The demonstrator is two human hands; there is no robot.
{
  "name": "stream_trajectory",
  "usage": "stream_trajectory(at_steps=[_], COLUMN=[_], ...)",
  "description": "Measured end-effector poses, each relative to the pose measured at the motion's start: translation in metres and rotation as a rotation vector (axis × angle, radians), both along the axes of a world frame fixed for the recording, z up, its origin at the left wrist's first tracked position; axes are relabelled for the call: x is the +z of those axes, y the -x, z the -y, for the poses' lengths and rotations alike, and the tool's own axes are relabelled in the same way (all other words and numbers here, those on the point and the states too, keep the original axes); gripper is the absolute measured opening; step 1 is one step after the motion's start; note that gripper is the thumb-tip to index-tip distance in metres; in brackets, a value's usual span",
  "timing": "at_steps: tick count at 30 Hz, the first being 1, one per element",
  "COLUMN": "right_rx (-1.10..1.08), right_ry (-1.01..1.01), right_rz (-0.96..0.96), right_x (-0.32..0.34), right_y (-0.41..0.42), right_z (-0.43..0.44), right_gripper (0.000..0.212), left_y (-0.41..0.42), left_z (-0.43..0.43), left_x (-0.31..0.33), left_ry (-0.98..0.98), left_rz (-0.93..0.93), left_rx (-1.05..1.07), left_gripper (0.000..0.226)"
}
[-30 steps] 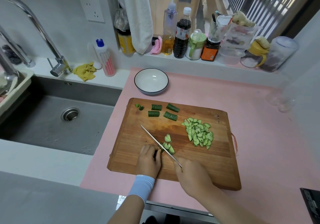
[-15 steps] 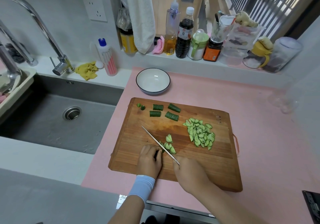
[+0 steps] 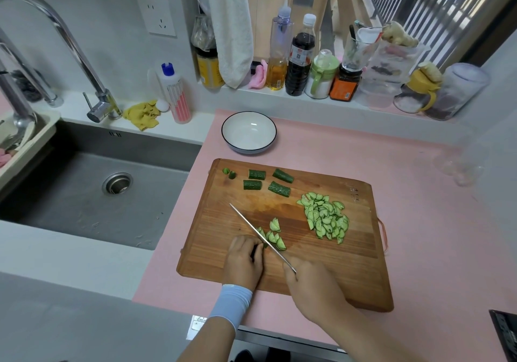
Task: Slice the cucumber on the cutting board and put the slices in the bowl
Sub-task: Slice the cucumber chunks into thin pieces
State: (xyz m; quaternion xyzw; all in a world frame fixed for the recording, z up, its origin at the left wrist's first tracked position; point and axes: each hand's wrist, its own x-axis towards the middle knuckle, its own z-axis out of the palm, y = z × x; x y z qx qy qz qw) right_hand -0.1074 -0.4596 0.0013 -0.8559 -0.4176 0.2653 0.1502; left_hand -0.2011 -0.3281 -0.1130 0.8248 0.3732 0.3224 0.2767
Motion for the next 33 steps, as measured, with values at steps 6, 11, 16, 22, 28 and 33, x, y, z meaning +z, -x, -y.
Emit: stream_trajectory(at_steps=[6, 11, 16, 22, 28, 33], right_rx=[0.004, 0.012, 0.012, 0.021, 0.031, 0.036], right_ry=[0.033, 0.042, 0.07, 0.084, 0.082, 0.042], right_rz=[-0.017, -0.031, -0.017, -0.021, -0.03, -0.023], right_x=[0.003, 0.004, 0.001, -0.007, -0.006, -0.005], right_y=[-0.003, -0.006, -0.007, -0.01, -0.011, -0.01], right_z=[0.01, 0.01, 0.01, -0.004, -0.014, -0.011], right_gripper=[0.043, 0.037, 0.037, 0.037, 0.028, 0.037], left_y=[0.001, 0.0, 0.0, 0.001, 0.0, 0.0], left_z=[0.0, -0.001, 0.0, 0.0, 0.001, 0.001], left_x=[0.0, -0.001, -0.002, -0.002, -0.001, -0.001], left_ry=[0.005, 0.009, 0.0, -0.018, -0.032, -0.025], left_rz=[-0.001, 0.006, 0.005, 0.009, 0.013, 0.012], left_rx=[-0.012, -0.008, -0.006, -0.001, -0.001, 0.009], left_gripper=[0.016, 0.015, 0.016, 0.016, 0.016, 0.016])
